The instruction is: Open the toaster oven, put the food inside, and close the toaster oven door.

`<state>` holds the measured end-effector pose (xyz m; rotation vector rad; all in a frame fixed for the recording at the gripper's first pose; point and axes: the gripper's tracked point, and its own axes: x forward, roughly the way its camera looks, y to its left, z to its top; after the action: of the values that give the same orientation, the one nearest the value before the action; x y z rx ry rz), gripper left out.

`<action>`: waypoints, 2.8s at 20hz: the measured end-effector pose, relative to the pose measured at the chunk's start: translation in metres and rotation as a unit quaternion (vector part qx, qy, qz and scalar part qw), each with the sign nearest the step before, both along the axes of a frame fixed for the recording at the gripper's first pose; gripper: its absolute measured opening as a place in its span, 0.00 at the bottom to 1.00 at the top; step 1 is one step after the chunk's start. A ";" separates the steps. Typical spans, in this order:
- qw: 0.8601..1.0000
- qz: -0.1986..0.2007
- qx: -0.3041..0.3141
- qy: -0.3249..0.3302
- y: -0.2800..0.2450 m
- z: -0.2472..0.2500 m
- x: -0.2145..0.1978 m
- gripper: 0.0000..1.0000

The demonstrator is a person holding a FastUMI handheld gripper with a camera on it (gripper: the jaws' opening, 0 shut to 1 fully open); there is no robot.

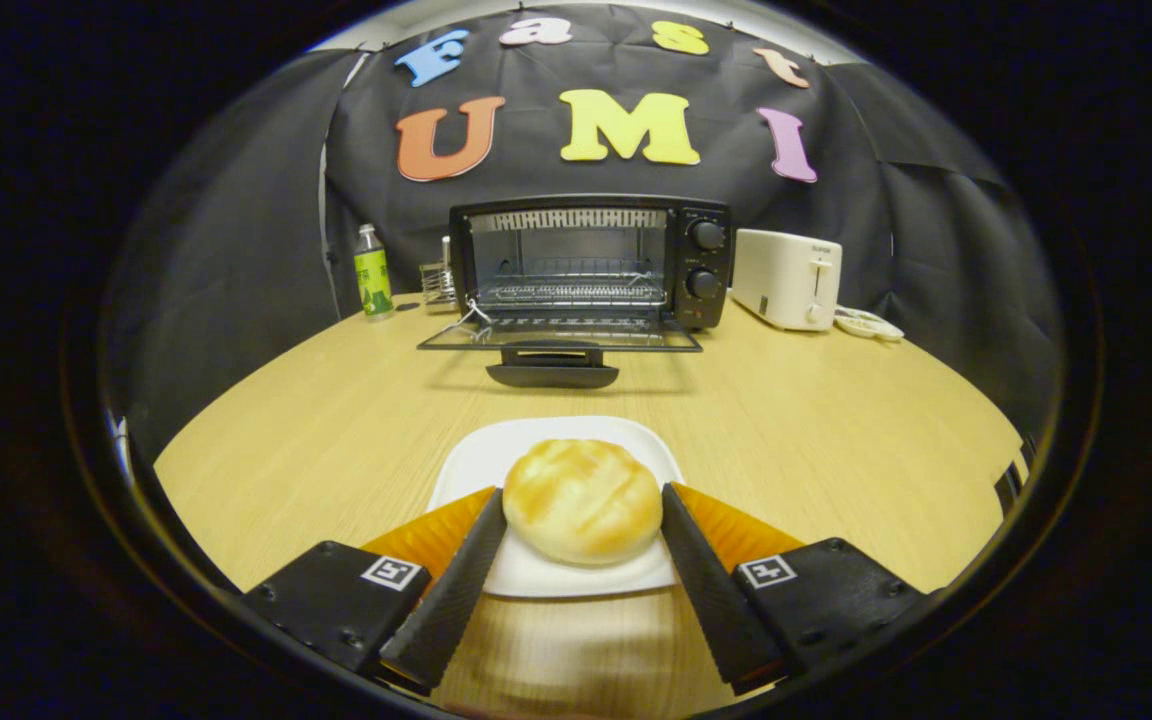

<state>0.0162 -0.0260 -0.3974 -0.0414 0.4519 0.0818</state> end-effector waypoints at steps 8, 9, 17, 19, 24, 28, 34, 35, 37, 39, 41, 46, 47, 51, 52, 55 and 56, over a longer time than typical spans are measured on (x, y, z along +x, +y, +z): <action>0.999 -0.009 0.036 -0.013 -0.003 0.027 0.005 0.94; 0.999 -0.012 0.047 -0.017 -0.003 0.033 0.007 0.94; 0.980 -0.030 0.188 -0.052 0.015 0.091 0.047 0.93; 0.976 -0.034 0.206 -0.066 0.017 0.104 0.061 0.93; 0.961 -0.030 0.263 -0.085 0.037 0.125 0.114 0.93; 0.938 -0.035 0.334 -0.085 0.050 0.135 0.164 0.93; 0.949 -0.047 0.303 -0.075 0.049 0.116 0.234 0.93; 0.950 -0.042 0.300 -0.071 0.050 0.115 0.243 0.94; 0.948 -0.042 0.305 -0.076 0.048 0.114 0.261 0.93; 0.948 -0.050 0.301 -0.093 0.043 0.119 0.281 0.93; 0.953 -0.052 0.285 -0.088 0.042 0.115 0.295 0.93; 0.953 -0.059 0.290 -0.063 0.043 0.105 0.321 0.94; 0.954 -0.051 0.289 -0.060 0.045 0.103 0.323 0.94; 0.959 -0.040 0.270 -0.074 0.046 0.108 0.332 0.94; 0.961 -0.036 0.265 -0.075 0.047 0.109 0.333 0.95; 0.966 -0.027 0.242 -0.084 0.046 0.115 0.333 1.00; 0.968 -0.032 0.233 -0.086 0.041 0.115 0.331 1.00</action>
<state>0.3472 0.0149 -0.2824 0.4263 0.2518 0.1193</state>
